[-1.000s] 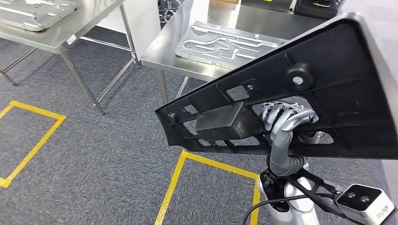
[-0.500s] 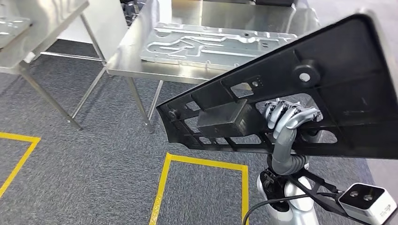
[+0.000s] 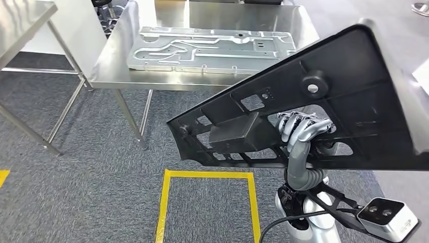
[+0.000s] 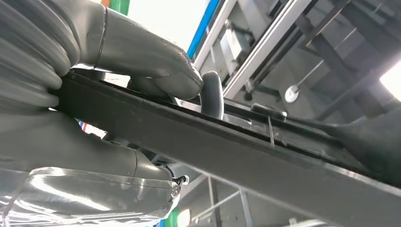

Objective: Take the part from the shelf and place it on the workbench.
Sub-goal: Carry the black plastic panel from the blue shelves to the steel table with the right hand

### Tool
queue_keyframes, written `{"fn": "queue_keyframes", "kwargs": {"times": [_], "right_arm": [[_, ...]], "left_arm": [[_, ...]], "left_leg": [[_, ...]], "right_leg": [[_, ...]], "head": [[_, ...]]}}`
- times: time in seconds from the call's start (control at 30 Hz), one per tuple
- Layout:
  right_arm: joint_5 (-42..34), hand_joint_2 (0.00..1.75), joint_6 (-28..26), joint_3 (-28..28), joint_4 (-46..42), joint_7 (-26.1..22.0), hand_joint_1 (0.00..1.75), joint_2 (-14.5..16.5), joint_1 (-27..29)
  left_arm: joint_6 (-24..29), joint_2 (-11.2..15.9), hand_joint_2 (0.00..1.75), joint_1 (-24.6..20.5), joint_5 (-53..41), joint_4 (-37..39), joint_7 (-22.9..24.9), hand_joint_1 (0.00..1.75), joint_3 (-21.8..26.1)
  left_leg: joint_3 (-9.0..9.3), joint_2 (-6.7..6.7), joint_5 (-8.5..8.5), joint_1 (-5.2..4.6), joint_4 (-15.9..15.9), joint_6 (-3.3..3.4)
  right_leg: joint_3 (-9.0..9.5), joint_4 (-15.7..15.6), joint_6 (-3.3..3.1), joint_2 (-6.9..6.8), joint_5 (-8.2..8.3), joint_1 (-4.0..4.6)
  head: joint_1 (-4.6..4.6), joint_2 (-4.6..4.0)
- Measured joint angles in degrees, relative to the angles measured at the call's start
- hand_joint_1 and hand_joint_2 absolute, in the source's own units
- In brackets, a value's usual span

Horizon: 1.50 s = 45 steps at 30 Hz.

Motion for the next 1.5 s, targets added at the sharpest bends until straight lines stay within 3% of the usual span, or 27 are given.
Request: {"fn": "queue_keyframes", "kwargs": {"times": [0.07, 0.1, 0.17, 0.23, 0.27, 0.33, 0.37, 0.43, 0.47, 0.53, 0.57, 0.6, 0.7, 0.77, 0.83, 0.9, 0.93, 0.97, 1.03, 1.07, 1.1, 1.17, 1.23, 1.27, 1.4, 1.43, 1.5], "right_arm": [[-0.02, 1.75, 0.04, 0.00, 0.13, 0.00, 1.75, -0.01, 0.28], [0.02, 1.75, 0.07, 0.00, 0.17, 0.00, 1.75, -0.01, 0.38], [0.22, 1.75, 0.17, 0.00, 0.20, 0.00, 1.75, 0.00, 0.41], [0.52, 1.75, 0.53, 0.00, 0.20, 0.00, 1.75, 0.02, 0.34], [0.59, 1.75, 0.87, 0.00, 0.20, -0.01, 1.75, 0.02, 0.33], [0.40, 1.75, 1.81, 0.00, 0.20, -0.01, 1.75, 0.02, 0.36], [0.22, 1.75, 2.27, 0.00, 0.20, -0.02, 1.75, 0.01, 0.37], [-0.08, 1.75, 2.98, 0.00, 0.22, -0.02, 1.75, 0.01, 0.36], [-0.17, 1.75, 3.27, 0.00, 0.28, -0.02, 1.75, 0.01, 0.36], [-0.33, 1.75, 3.81, 0.00, 0.52, 0.01, 1.75, -0.02, 0.45], [-0.48, 1.75, 4.07, 0.00, 0.69, 0.02, 1.75, -0.05, 0.51], [-0.69, 1.75, 4.33, 0.00, 0.85, 0.02, 1.75, -0.09, 0.57], [-1.40, 1.75, 5.10, 0.00, 1.22, 0.01, 1.75, -0.29, 0.64], [-1.61, 1.75, 5.37, 0.00, 1.33, 0.01, 1.75, -0.44, 0.73], [-1.62, 1.75, 5.38, -0.03, 1.39, 0.02, 1.75, -0.56, 0.89], [-1.46, 1.75, 5.50, -0.19, 1.39, 0.01, 1.75, -0.63, 1.03], [-1.37, 1.75, 5.67, -0.30, 1.38, 0.00, 1.75, -0.65, 1.05], [-1.27, 1.75, 5.89, -0.39, 1.38, 0.00, 1.75, -0.66, 1.10], [-1.15, 1.75, 6.22, -0.56, 1.45, 0.00, 1.75, -0.68, 1.26], [-1.09, 1.75, 6.29, -0.64, 1.52, 0.00, 1.75, -0.68, 1.37], [-1.02, 1.75, 6.31, -0.72, 1.59, 0.00, 1.75, -0.69, 1.44], [-0.87, 1.75, 6.30, -0.85, 1.66, 0.00, 1.75, -0.69, 1.47], [-0.77, 1.75, 6.28, -0.95, 1.66, 0.00, 1.75, -0.69, 1.43], [-0.73, 1.75, 6.28, -0.97, 1.66, 0.00, 1.75, -0.69, 1.43], [-0.53, 1.75, 6.33, -1.05, 1.64, 0.00, 1.75, -0.68, 1.46], [-0.50, 1.75, 6.36, -1.08, 1.63, -0.01, 1.75, -0.68, 1.44], [-0.49, 1.75, 6.40, -1.14, 1.65, -0.01, 1.75, -0.63, 1.43]], "left_arm": [[-0.03, 0.00, 1.75, 0.08, -0.10, 0.00, -0.03, 0.00, 0.00], [-0.05, -0.01, 1.75, 0.04, -0.14, 0.00, -0.05, 0.00, 0.00], [-0.02, -0.02, 1.75, -0.06, -0.17, 0.00, -0.05, 0.00, -0.01], [0.08, -0.02, 1.75, -0.12, -0.20, 0.00, 0.01, 0.00, -0.02], [0.12, -0.02, 1.75, -0.14, -0.19, 0.00, 0.09, 0.00, -0.02], [0.06, -0.02, 1.75, -0.21, -0.16, 0.00, 0.37, 0.00, -0.01], [0.01, -0.02, 1.75, -0.29, -0.15, 0.00, 0.49, 0.00, -0.01], [-0.22, -0.05, 1.75, -0.38, -0.11, 0.00, 0.61, 0.00, -0.02], [-0.35, -0.08, 1.75, -0.32, -0.07, 0.00, 0.58, 0.00, -0.01], [-0.57, -0.10, 1.75, -0.04, 0.02, 0.00, 0.52, 0.00, -0.01], [-0.64, -0.10, 1.75, 0.06, 0.04, 0.00, 0.51, 0.00, 0.00], [-0.71, -0.08, 1.75, 0.10, 0.02, 0.00, 0.51, 0.00, 0.00], [-1.01, -0.02, 1.75, -0.08, -0.11, 0.00, 0.50, 0.00, 0.00], [-1.12, 0.00, 1.75, -0.23, -0.15, 0.00, 0.52, 0.00, 0.00], [-1.33, -0.01, 1.75, -0.32, -0.02, 0.00, 0.54, 0.00, 0.00], [-1.74, -0.05, 1.75, -0.39, 0.17, 0.00, 0.52, 0.00, 0.01], [-1.89, -0.06, 1.75, -0.39, 0.22, 0.00, 0.50, 0.00, 0.01], [-1.97, -0.06, 1.75, -0.35, 0.25, 0.00, 0.48, 0.00, 0.02], [-2.04, -0.03, 1.75, -0.18, 0.28, 0.00, 0.45, 0.00, 0.03], [-2.08, -0.03, 1.75, -0.12, 0.28, 0.00, 0.45, 0.00, 0.04], [-2.11, -0.02, 1.75, -0.10, 0.28, 0.00, 0.44, 0.00, 0.04], [-2.18, -0.02, 1.75, -0.13, 0.22, 0.00, 0.39, 0.00, 0.04], [-2.22, -0.03, 1.75, -0.19, 0.16, 0.00, 0.32, 0.00, 0.03], [-2.22, -0.03, 1.75, -0.21, 0.16, 0.00, 0.28, 0.00, 0.03], [-2.25, 0.07, 1.75, -0.33, 0.07, 0.00, 0.26, 0.00, 0.03], [-2.28, 0.11, 1.75, -0.37, 0.03, 0.00, 0.27, 0.00, 0.02], [-2.39, 0.14, 1.75, -0.30, 0.00, 0.00, 0.27, 0.00, 0.02]], "left_leg": [[-0.02, 1.32, -0.08, -0.21, 0.02, 0.04], [0.04, 1.90, -0.14, -0.30, 0.02, 0.03], [0.31, 2.96, -0.32, -0.48, 0.02, -0.11], [0.56, 3.88, -0.55, -0.72, 0.03, -0.55], [0.64, 4.32, -0.64, -0.79, 0.00, -0.82], [0.87, 5.27, -0.79, -0.87, -0.20, -1.43], [0.96, 4.99, -1.16, -0.85, 0.04, -1.72], [-0.26, 2.88, -3.57, -0.63, 3.46, -2.18], [-1.64, 1.47, -5.39, -0.44, 6.83, -2.33], [-5.01, 0.25, -8.15, -0.29, 13.89, -2.58], [-5.86, 0.07, -8.08, -0.28, 15.36, -2.65], [-5.71, -0.04, -6.87, -0.27, 14.61, -2.65], [-1.24, -1.11, -1.07, -0.24, 3.79, -2.32], [0.18, -1.94, -0.05, -0.32, 0.20, -1.90], [0.13, -1.84, 0.06, -0.43, 0.03, -1.30], [0.28, -1.48, 0.34, -0.32, -0.46, -0.54], [0.37, -1.26, 0.44, -0.21, -0.72, -0.20], [0.42, -1.03, 0.45, -0.21, -0.82, 0.04], [0.42, -0.56, 0.33, -0.27, -0.82, 0.23], [0.46, -0.33, 0.26, -0.29, -0.81, 0.23], [0.56, -0.14, 0.17, -0.30, -0.80, 0.18], [0.98, 0.07, -0.08, -0.31, -0.79, -0.07], [1.36, 0.16, -0.42, -0.47, -0.75, -0.53], [1.44, 0.22, -0.58, -0.54, -0.73, -0.82], [1.64, 0.49, -1.47, -0.53, -0.25, -2.10], [1.01, 0.37, -2.42, -0.49, 1.37, -2.31], [-2.47, 0.05, -5.52, -0.34, 8.26, -2.56]], "right_leg": [[-1.80, 3.64, 0.00, -0.51, -0.59, -0.10], [-1.00, 2.17, -0.15, -0.74, 0.64, -0.09], [3.22, -5.68, -0.86, -2.35, 4.09, 0.27], [6.27, -11.61, -1.63, -4.00, 5.83, 0.87], [6.59, -12.44, -1.86, -4.27, 5.81, 1.12], [6.54, -12.70, -2.24, -3.06, 6.12, 1.01], [6.70, -13.04, -2.49, -2.51, 6.33, 0.81], [7.07, -13.67, -3.06, -1.45, 6.76, 0.36], [7.12, -13.74, -3.20, -0.92, 6.82, 0.37], [7.06, -13.65, -3.33, 0.40, 6.84, 0.40], [7.06, -13.58, -3.32, 1.10, 6.83, 0.43], [7.10, -13.47, -3.29, 1.73, 6.79, 0.43], [7.18, -12.97, -2.85, 3.19, 6.46, 0.45], [6.86, -12.68, -2.25, 3.78, 6.38, 0.46], [6.61, -12.76, -1.55, 4.01, 6.45, 0.40], [6.20, -11.78, -0.93, 2.73, 5.67, 0.35], [5.30, -9.81, -0.64, 1.70, 4.49, 0.34], [3.77, -6.64, -0.42, 0.62, 2.83, 0.22], [-0.17, 0.91, -0.03, -0.26, -0.30, -0.01], [-1.43, 3.14, 0.08, -0.37, -0.67, -0.11], [-1.59, 3.18, 0.09, -0.44, 0.11, -0.17], [1.47, -3.05, -0.25, -0.78, 4.07, -0.14], [5.23, -10.42, -0.91, -1.38, 6.65, 0.24], [6.15, -12.31, -1.22, -1.56, 6.96, 0.46], [6.86, -13.48, -2.36, -1.21, 6.67, 0.42], [7.20, -13.76, -2.69, -1.14, 6.65, 0.27], [7.68, -13.91, -3.26, -1.00, 6.39, 0.30]], "head": [[0.00, 0.00], [0.00, 0.00], [0.00, 0.00], [-0.01, 0.00], [-0.01, 0.00], [-0.01, 0.00], [-0.01, 0.00], [-0.01, 0.00], [-0.01, 0.00], [-0.02, 0.00], [-0.02, 0.00], [-0.02, 0.00], [-0.01, 0.00], [-0.01, 0.00], [-0.02, 0.00], [-0.01, 0.00], [-0.01, 0.00], [0.00, 0.00], [0.00, 0.00], [0.00, 0.00], [0.00, 0.00], [0.00, 0.00], [-0.01, 0.00], [-0.01, 0.00], [-0.02, 0.00], [-0.02, 0.00], [-0.02, 0.00]]}}
